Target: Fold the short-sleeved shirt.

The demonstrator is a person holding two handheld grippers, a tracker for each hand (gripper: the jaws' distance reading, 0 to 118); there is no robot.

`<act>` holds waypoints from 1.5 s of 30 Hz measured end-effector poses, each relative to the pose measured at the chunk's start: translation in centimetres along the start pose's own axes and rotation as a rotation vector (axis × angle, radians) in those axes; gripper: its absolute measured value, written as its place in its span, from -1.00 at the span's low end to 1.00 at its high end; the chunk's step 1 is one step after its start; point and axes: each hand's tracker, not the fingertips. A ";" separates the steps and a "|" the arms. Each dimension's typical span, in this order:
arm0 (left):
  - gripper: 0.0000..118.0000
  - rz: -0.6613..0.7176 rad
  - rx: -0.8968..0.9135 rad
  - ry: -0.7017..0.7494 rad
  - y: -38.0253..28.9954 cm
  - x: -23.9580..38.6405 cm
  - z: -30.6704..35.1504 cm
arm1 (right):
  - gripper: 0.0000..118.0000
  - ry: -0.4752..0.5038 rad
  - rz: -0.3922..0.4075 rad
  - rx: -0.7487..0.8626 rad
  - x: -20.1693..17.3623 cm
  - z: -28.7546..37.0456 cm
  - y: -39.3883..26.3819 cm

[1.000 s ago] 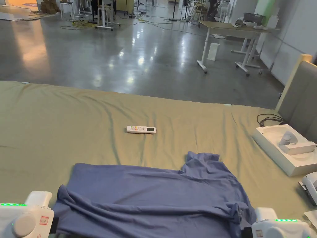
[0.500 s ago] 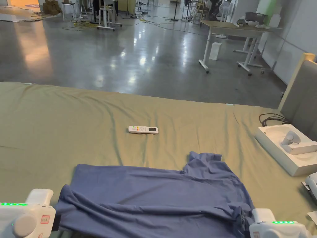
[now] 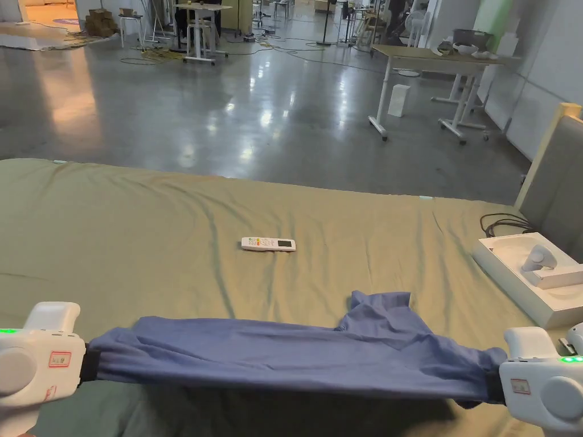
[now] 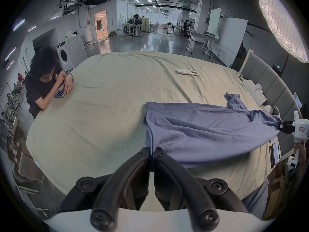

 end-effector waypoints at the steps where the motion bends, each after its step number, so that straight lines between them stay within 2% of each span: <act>1: -0.93 0.007 -0.014 0.000 -0.6 -0.3 0.2 | -0.94 0.001 0.013 0.001 -0.3 0.5 -0.7; 10: -0.93 0.000 -0.152 0.017 -10.1 -1.1 0.7 | -0.94 0.011 0.047 -0.096 -2.0 1.3 -9.5; 16: -0.93 0.005 -0.256 0.036 -15.4 -2.0 -2.5 | -0.94 0.002 -0.010 -0.205 -2.8 -0.6 -15.3; 23: -0.93 -0.031 -0.275 0.071 -17.2 -1.2 -4.3 | -0.93 -0.012 -0.026 -0.213 -3.8 -3.0 -17.7; 25: -0.92 -0.041 -0.274 0.073 -17.0 -1.1 -4.1 | -0.88 -0.020 -0.026 -0.204 -3.8 -2.7 -17.5; 26: -0.91 -0.038 -0.273 0.071 -16.7 -1.1 -3.8 | -0.79 -0.030 -0.026 -0.198 -3.9 -2.2 -17.2; 28: -0.81 -0.012 -0.250 0.063 -15.9 -1.1 -3.0 | -0.29 -0.075 -0.011 -0.142 -3.9 -0.9 -16.3; 29: -0.67 0.003 -0.222 0.058 -15.5 -1.0 -2.6 | -0.21 -0.072 -0.007 -0.101 -3.9 -0.1 -15.7; 30: -0.42 0.018 -0.184 0.056 -15.0 -0.9 -2.2 | -0.18 -0.072 -0.009 -0.061 -3.8 0.8 -15.0; 31: -0.32 0.033 -0.144 0.032 -14.3 -0.9 -1.7 | -0.05 -0.073 -0.015 -0.014 -3.9 1.7 -14.2; 32: -0.30 0.048 -0.095 0.004 -13.6 -0.7 -1.1 | 0.07 -0.072 -0.017 0.039 -4.1 2.5 -13.3; 39: -0.30 0.044 0.279 -0.038 -8.8 2.9 2.3 | 0.03 0.001 -0.056 0.448 -7.3 7.9 -7.4; 43: -0.37 0.023 0.414 -0.053 -6.5 5.5 3.6 | -0.29 0.021 -0.094 0.623 -10.3 9.2 -5.1; 45: -0.57 0.002 0.491 -0.051 -6.1 6.6 4.4 | -0.39 0.050 -0.132 0.670 -11.4 9.6 -4.5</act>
